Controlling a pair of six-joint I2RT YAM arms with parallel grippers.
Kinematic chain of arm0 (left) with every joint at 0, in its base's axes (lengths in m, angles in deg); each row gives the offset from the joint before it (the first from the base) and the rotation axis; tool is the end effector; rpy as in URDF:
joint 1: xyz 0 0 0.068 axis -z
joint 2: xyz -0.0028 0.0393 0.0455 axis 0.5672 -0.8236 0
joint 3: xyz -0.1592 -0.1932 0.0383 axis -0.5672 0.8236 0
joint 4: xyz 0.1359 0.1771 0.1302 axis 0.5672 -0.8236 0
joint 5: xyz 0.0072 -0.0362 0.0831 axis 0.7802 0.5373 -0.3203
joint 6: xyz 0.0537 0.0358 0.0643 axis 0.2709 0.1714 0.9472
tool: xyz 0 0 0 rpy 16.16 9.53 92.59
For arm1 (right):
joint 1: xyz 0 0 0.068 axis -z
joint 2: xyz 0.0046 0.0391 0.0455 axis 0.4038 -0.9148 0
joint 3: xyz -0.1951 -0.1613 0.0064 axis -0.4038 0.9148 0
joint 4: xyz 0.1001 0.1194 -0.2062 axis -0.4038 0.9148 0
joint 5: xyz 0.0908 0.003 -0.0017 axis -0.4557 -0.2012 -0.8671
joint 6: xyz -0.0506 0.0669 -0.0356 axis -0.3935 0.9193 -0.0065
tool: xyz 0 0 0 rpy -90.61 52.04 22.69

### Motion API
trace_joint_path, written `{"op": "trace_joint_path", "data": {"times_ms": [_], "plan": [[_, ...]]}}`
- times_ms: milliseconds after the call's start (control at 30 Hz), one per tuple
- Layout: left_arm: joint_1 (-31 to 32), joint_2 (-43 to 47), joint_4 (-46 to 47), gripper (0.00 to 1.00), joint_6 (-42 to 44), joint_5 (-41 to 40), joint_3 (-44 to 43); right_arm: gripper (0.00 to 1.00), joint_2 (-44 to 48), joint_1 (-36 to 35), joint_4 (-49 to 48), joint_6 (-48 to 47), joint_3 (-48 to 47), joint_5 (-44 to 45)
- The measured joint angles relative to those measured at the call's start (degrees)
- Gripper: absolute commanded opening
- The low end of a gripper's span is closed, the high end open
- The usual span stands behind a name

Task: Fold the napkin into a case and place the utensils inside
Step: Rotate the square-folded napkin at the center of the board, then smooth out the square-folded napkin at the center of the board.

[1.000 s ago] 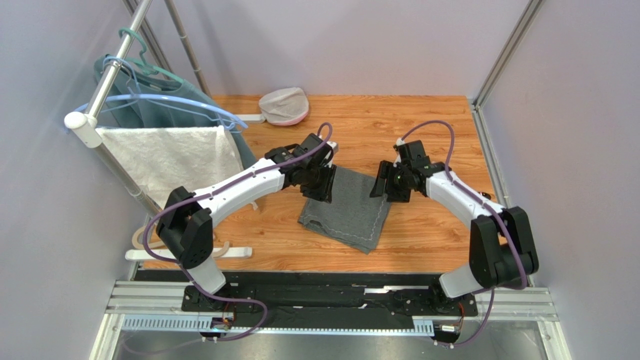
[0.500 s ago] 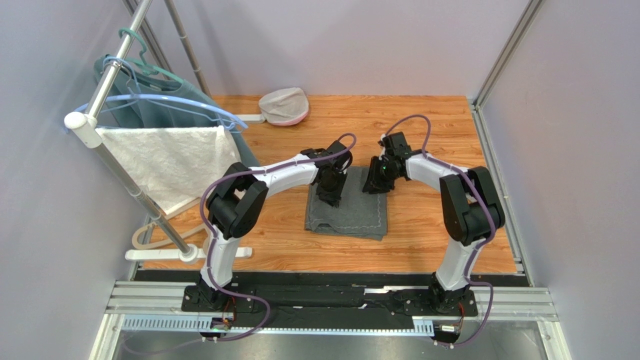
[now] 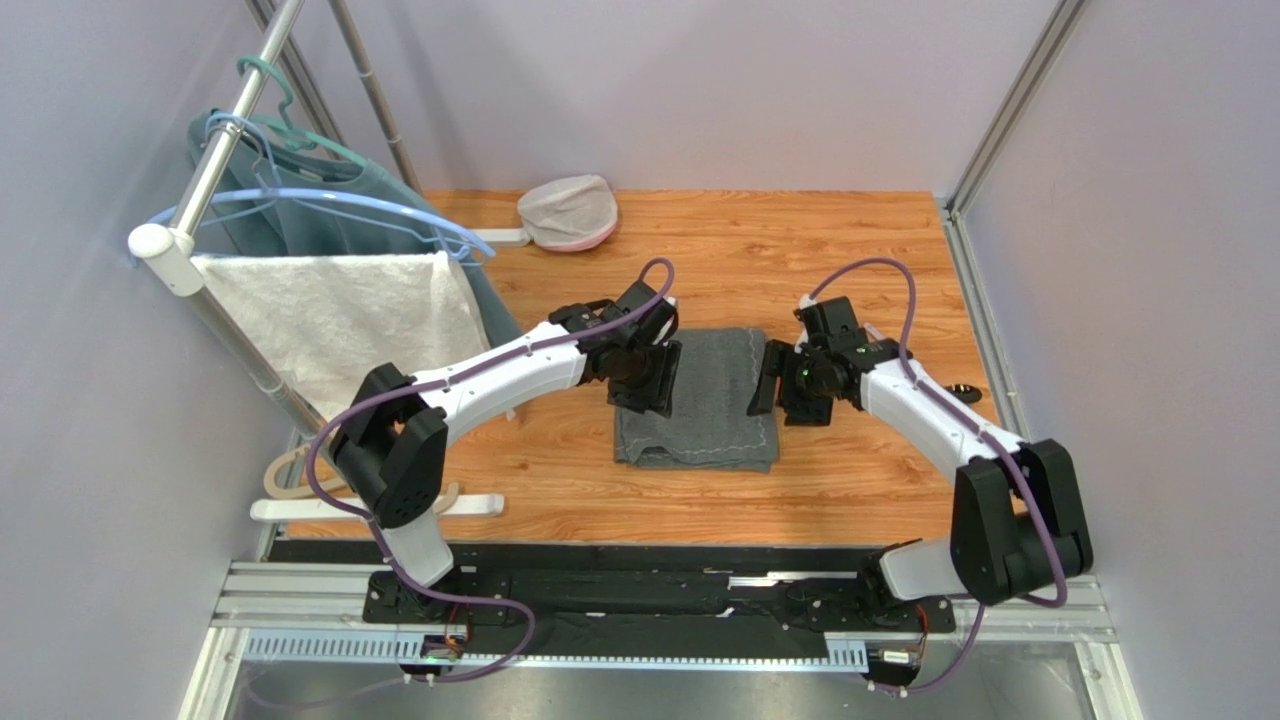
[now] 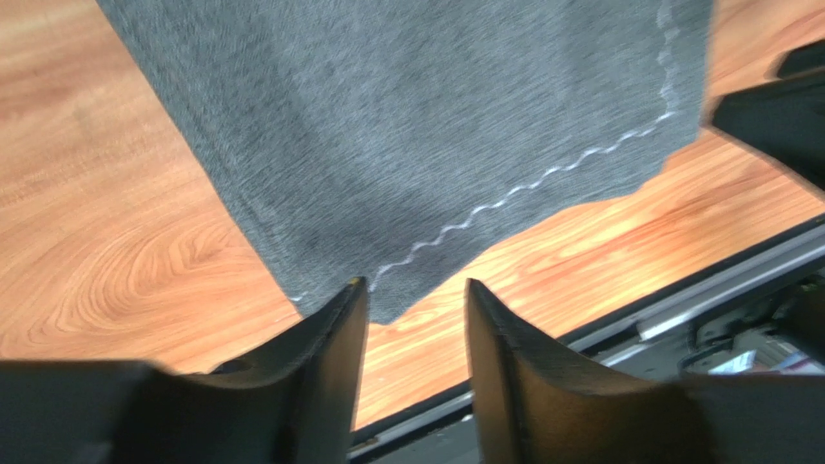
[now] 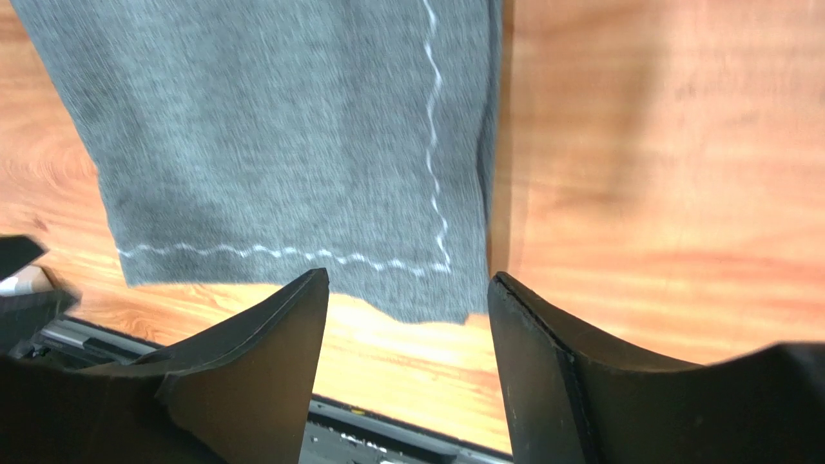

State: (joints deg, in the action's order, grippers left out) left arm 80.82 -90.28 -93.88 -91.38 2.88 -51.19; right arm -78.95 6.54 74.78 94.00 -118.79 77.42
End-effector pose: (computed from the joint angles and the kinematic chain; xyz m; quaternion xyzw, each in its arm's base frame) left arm 0.2591 -0.2782 0.1843 0.1063 0.9633 -0.1818 0.1666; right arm 0.2667 0.1005 0.1459 0.0528 0.9696 0.1737 0.1642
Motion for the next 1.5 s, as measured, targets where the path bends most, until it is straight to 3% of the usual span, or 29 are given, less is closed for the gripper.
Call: {"op": "trace_joint_path", "data": {"times_ms": [33, 200, 333, 567, 667, 733, 833, 1000, 1167, 1267, 1500], "plan": [[0.0, 0.4, 1.0, 0.35, -0.2, 0.0, 1.6, 0.65, 1.4, 0.1, 0.3, 0.3, 1.1, 0.0], [-0.7, 0.4, 4.2, 0.23, -0.5, 1.2, 6.9, 0.63, 2.4, 0.1, 0.1, 1.0, 3.6, -0.2], [-1.1, 0.0, 7.5, 0.18, -0.9, 3.6, 7.8, 0.63, 1.5, 0.3, 0.0, 1.1, 3.8, -0.2], [-1.7, 0.5, 9.2, 0.17, -0.8, 4.0, 18.6, 0.63, 0.7, 2.2, 0.0, 1.1, 4.0, -0.3], [-1.7, 1.6, 8.0, 0.26, -0.1, 3.7, 19.0, 0.64, -0.1, 2.5, -0.2, 1.1, 4.0, -0.7], [-1.7, 3.8, 7.7, 0.39, 0.4, 3.3, 19.2, 0.64, -0.4, 2.5, -0.3, 1.1, 4.1, -1.2], [-1.7, 9.9, 7.0, 0.47, 0.2, 3.1, 19.6, 0.64, -0.4, 2.5, -1.3, 1.4, 5.0, -2.6], [-1.8, 16.3, 6.1, 0.51, -1.6, 3.0, 19.6, 0.54, -0.4, 2.5, -2.4, 2.7, 7.9, -4.2], [-2.4, 12.1, 4.8, 0.53, -3.5, 2.7, 20.4, 0.45, -0.4, 2.5, -3.7, 5.1, 10.9, -4.5], [-2.9, 11.6, 5.1, 0.61, -4.6, 2.3, 22.9, 0.43, 0.0, 2.6, -5.4, 6.7, 12.7, -5.9], [-3.7, 11.7, 7.0, 0.6, -7.1, 2.3, 24.8, 0.37, 0.1, 2.7, -7.9, 8.1, 14.0, -7.6]]}}
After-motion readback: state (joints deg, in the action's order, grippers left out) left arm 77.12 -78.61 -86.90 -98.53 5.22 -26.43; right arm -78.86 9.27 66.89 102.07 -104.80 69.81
